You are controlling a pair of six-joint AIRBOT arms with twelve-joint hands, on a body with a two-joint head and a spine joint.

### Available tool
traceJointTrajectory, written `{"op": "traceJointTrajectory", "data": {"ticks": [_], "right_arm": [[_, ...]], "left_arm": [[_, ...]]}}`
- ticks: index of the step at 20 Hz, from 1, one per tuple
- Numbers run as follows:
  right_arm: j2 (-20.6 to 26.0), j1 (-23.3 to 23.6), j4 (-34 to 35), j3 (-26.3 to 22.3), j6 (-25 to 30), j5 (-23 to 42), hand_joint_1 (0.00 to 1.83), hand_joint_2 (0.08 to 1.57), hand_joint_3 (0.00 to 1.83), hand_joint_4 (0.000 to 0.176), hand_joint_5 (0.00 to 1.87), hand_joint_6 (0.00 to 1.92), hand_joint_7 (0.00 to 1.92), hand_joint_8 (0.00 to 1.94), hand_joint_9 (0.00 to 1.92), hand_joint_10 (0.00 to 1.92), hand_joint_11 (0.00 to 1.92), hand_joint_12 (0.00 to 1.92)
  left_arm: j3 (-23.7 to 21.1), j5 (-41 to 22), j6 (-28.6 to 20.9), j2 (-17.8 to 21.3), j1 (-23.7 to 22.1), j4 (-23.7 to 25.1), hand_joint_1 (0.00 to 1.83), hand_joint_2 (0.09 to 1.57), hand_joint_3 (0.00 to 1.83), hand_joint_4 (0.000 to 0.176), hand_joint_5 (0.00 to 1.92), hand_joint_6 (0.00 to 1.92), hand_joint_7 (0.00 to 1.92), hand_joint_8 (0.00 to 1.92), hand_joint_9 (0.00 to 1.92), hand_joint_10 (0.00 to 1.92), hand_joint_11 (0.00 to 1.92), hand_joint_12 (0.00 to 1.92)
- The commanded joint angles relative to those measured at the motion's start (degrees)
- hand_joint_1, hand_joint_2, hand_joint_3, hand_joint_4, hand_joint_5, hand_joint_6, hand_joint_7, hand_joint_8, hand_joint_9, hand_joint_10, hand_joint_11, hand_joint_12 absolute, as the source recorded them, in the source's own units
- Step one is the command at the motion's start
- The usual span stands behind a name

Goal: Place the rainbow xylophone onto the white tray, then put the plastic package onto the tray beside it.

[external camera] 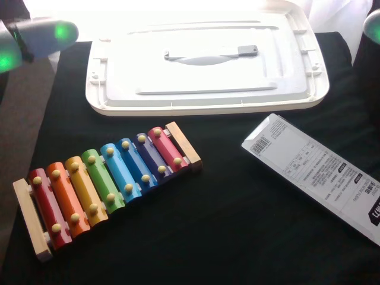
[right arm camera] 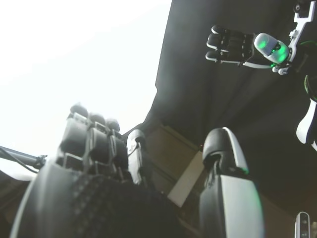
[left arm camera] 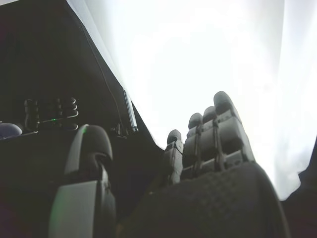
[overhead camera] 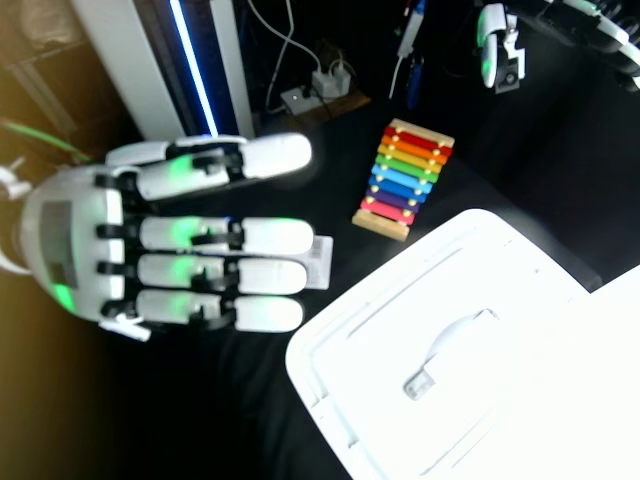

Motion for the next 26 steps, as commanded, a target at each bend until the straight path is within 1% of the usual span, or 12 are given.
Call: {"op": "traceJointTrajectory", "data": {"ticks": [1, 3, 8, 10, 12, 15, 17, 20, 22, 23, 24, 26], "right_arm": [[-0.01, 0.57, 1.93, 0.03, 0.56, 6.58, 0.52, 0.97, 0.02, 0.099, 0.12, 0.0, 0.0, 0.0, 0.0, 0.0, 0.0, 0.0], [-0.19, 0.57, 1.93, 0.08, 0.56, 6.58, 0.52, 0.96, 0.01, 0.086, 0.1, 0.0, 0.0, 0.0, 0.0, 0.0, 0.0, 0.0], [-0.3, 0.56, 1.9, 0.07, 0.56, 6.57, 0.53, 0.95, 0.0, 0.082, 0.1, 0.0, 0.0, 0.0, 0.0, 0.0, 0.0, 0.0], [-0.36, 0.56, 1.87, 0.06, 0.56, 6.57, 0.57, 0.97, 0.01, 0.076, 0.09, 0.0, 0.0, 0.0, 0.0, 0.0, 0.0, 0.0], [-0.42, 0.56, 1.85, 0.06, 0.56, 6.57, 0.64, 0.97, 0.0, 0.075, 0.09, 0.0, 0.0, 0.0, 0.0, 0.0, 0.0, 0.0], [-0.57, 0.53, 1.81, -0.01, 0.56, 6.57, 0.67, 0.93, 0.0, 0.07, 0.09, 0.0, 0.0, 0.0, 0.0, 0.0, 0.0, 0.0], [-0.62, 0.44, 1.79, -0.02, 0.56, 6.57, 0.65, 0.93, 0.0, 0.075, 0.09, 0.0, 0.0, 0.0, 0.0, 0.0, 0.0, 0.0], [-0.62, 0.39, 1.78, 0.01, 0.56, 6.56, 0.67, 0.94, 0.0, 0.084, 0.11, 0.01, 0.0, 0.0, 0.0, 0.0, 0.0, 0.0], [-0.69, 0.38, 1.78, 0.02, 0.56, 6.53, 0.65, 0.94, 0.0, 0.078, 0.1, 0.0, 0.0, 0.0, 0.0, 0.0, 0.0, 0.0], [-0.74, 0.34, 1.78, 0.02, 0.56, 6.51, 0.65, 0.94, 0.0, 0.078, 0.1, 0.0, 0.0, 0.0, 0.0, 0.0, 0.0, 0.0], [-0.85, 0.33, 1.79, 0.06, 0.56, 6.47, 0.63, 0.95, 0.0, 0.072, 0.1, 0.0, 0.0, 0.0, 0.0, 0.0, 0.0, 0.0], [-1.05, 0.33, 1.81, 0.12, 0.56, 6.4, 0.65, 0.98, 0.02, 0.067, 0.12, 0.01, 0.0, 0.0, 0.0, 0.0, 0.0, 0.0]], "left_arm": [[-0.06, -7.38, -0.29, 0.23, -0.83, 0.02, 0.28, 0.98, 0.01, 0.105, 0.03, 0.0, 0.07, 0.01, 0.0, 0.0, 0.0, 0.0], [-0.05, -7.2, -0.29, 0.23, -0.82, 0.06, 0.27, 0.99, 0.01, 0.087, 0.02, 0.0, 0.07, 0.0, 0.0, 0.0, 0.0, 0.0], [0.0, -6.28, -0.57, 0.31, -0.77, 0.96, 0.24, 0.94, 0.0, 0.126, 0.0, 0.0, 0.0, 0.0, 0.0, 0.0, 0.0, 0.0], [0.27, -4.28, -0.99, 0.76, -0.76, 1.74, 0.23, 0.93, 0.0, 0.098, 0.0, 0.0, 0.0, 0.0, 0.0, 0.0, 0.01, 0.0], [0.5, -2.6, -2.34, 1.37, -0.68, 2.87, 0.27, 0.91, 0.0, 0.105, 0.0, 0.0, 0.0, 0.0, 0.0, 0.0, 0.0, 0.0], [1.37, -0.06, -6.13, 2.41, 0.15, 5.69, 0.17, 0.91, 0.0, 0.081, 0.0, 0.0, 0.0, 0.0, 0.0, 0.0, 0.0, 0.0], [1.29, 2.81, -6.52, 3.4, 0.5, 7.44, 0.15, 0.9, 0.0, 0.044, 0.0, 0.0, 0.0, 0.0, 0.0, 0.0, 0.0, 0.0], [1.14, 9.14, -7.99, 4.93, 0.53, 12.26, 0.16, 0.9, 0.0, 0.044, 0.0, 0.0, 0.0, 0.0, 0.0, 0.0, 0.0, 0.0], [1.2, 12.3, -9.47, 5.5, 0.14, 15.21, 0.19, 0.82, 0.0, 0.09, 0.0, 0.0, 0.0, 0.0, 0.0, 0.0, 0.0, 0.0], [1.22, 13.67, -10.11, 5.69, -0.21, 16.66, 0.21, 0.83, 0.0, 0.069, 0.0, 0.0, 0.0, 0.0, 0.0, 0.0, 0.0, 0.0], [1.26, 16.15, -10.86, 5.9, -1.19, 18.98, 0.21, 0.87, 0.01, 0.013, 0.0, 0.0, 0.0, 0.0, 0.0, 0.0, 0.0, 0.0], [1.27, 21.4, -12.03, 5.87, -4.43, 24.21, 0.31, 0.86, 0.0, 0.014, 0.0, 0.0, 0.0, 0.0, 0.0, 0.0, 0.0, 0.0]]}}
